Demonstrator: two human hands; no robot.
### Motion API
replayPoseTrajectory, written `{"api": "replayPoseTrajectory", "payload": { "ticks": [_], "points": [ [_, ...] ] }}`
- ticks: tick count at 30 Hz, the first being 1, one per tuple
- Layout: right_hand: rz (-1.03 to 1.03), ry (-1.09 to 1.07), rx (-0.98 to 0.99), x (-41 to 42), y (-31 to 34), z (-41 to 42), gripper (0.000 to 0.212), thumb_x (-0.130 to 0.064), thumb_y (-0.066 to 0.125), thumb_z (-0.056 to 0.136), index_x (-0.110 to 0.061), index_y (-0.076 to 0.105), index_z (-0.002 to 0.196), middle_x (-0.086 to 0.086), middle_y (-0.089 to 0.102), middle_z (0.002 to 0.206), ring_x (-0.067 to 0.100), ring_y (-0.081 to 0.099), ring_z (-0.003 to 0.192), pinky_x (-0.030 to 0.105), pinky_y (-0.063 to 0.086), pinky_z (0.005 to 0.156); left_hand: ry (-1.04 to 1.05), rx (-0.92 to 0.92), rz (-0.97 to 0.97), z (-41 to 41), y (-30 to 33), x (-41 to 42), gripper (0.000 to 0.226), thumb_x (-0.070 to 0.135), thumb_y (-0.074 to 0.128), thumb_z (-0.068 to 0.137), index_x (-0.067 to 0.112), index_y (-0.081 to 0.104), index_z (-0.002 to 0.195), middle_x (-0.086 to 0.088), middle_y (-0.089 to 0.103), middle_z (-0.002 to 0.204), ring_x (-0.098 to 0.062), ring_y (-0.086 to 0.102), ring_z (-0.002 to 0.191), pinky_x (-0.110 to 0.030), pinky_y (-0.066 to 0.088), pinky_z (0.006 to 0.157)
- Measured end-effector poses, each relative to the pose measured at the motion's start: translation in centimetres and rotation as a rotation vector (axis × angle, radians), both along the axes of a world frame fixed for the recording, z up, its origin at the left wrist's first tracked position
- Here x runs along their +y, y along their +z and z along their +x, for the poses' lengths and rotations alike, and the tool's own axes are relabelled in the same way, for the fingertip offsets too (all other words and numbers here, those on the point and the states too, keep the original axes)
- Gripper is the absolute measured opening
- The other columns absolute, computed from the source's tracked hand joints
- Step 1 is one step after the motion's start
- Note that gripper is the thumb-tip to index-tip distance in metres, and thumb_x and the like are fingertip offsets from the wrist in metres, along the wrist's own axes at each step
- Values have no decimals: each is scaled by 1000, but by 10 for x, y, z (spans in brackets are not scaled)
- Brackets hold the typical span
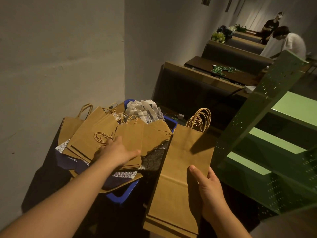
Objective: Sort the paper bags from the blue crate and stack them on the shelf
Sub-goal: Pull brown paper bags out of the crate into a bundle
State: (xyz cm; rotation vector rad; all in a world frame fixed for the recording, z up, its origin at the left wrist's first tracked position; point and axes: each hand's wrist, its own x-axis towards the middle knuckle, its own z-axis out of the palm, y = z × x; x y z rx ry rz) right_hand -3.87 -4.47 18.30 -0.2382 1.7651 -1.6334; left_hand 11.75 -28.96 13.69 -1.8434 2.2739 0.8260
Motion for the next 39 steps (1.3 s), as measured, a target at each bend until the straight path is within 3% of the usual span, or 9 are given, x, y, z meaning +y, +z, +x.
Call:
{"api": "replayPoseTrajectory", "payload": {
  "ticks": [9, 15, 17, 20, 22, 25, 30, 35, 39],
  "points": [
    [2, -35, -20, -2, -1, -1, 44, -29, 74, 90, -21, 57, 130, 9, 70, 109, 30, 67, 95, 35, 47, 68, 23, -25, -85, 1, 14, -3, 121, 65, 88, 63, 29, 20, 156, -17, 26, 154, -46, 33, 141, -59, 44, 109],
    [4, -51, -24, -4, -2, -2, 46, -30, 73, 91, -20, 56, 132, 8, 70, 109, 30, 66, 96, 35, 46, 69, 338, 409, 200, 7, 21, -18, 84, 28, 89, 79, 6, 44, 146, -17, 57, 141, -41, 55, 128, -53, 47, 107],
    [8, -53, -24, -3, -2, -3, 46, -30, 73, 91, -20, 56, 132, 8, 70, 109, 30, 66, 96, 36, 46, 70, 396, 522, 320, 4, 23, -14, 71, 28, 78, 92, 1, 43, 149, -16, 53, 146, -42, 49, 135, -49, 41, 111],
    [17, -59, -34, -2, -3, -4, 42, -30, 73, 91, -19, 57, 129, 10, 70, 108, 31, 66, 94, 35, 45, 68, 477, 600, 432, -5, 24, -6, 71, 32, 69, 99, 3, 36, 154, -19, 40, 159, -43, 37, 145, -57, 32, 116],
    [18, -63, -44, -2, -2, -5, 39, -30, 73, 91, -20, 59, 126, 10, 70, 107, 30, 66, 92, 34, 44, 66, 527, 635, 486, -10, 21, -7, 61, 26, 69, 99, 3, 43, 149, -21, 51, 149, -42, 52, 132, -56, 46, 107],
    [15, -71, -37, -1, -1, -6, 38, -31, 72, 91, -22, 59, 125, 9, 70, 108, 30, 65, 94, 33, 44, 67, 586, 715, 526, -20, 13, -12, 42, 19, 67, 98, 4, 53, 135, -20, 66, 125, -36, 68, 102, -47, 59, 77],
    [12, -65, -23, 1, 0, -9, 33, -31, 70, 93, -24, 59, 123, 9, 69, 106, 30, 63, 90, 34, 44, 64, 512, 663, 506, -42, 30, -9, 56, 25, 60, 103, 6, 41, 152, -17, 38, 160, -36, 36, 146, -49, 31, 119],
    [17, -82, -47, 0, -3, -9, 36, -31, 71, 92, -23, 58, 125, 9, 68, 108, 31, 63, 94, 35, 44, 67, 532, 728, 501, -61, 27, -13, 54, 26, 65, 99, 4, 48, 145, -16, 53, 147, -38, 51, 135, -51, 43, 115],
    [25, -91, -60, 1, -4, -10, 39, -31, 72, 91, -22, 58, 126, 9, 68, 108, 31, 64, 94, 35, 44, 68, 596, 745, 499, -70, 35, -21, 57, 22, 56, 106, 3, 36, 155, -17, 39, 160, -36, 39, 145, -48, 34, 117]
  ]
}}
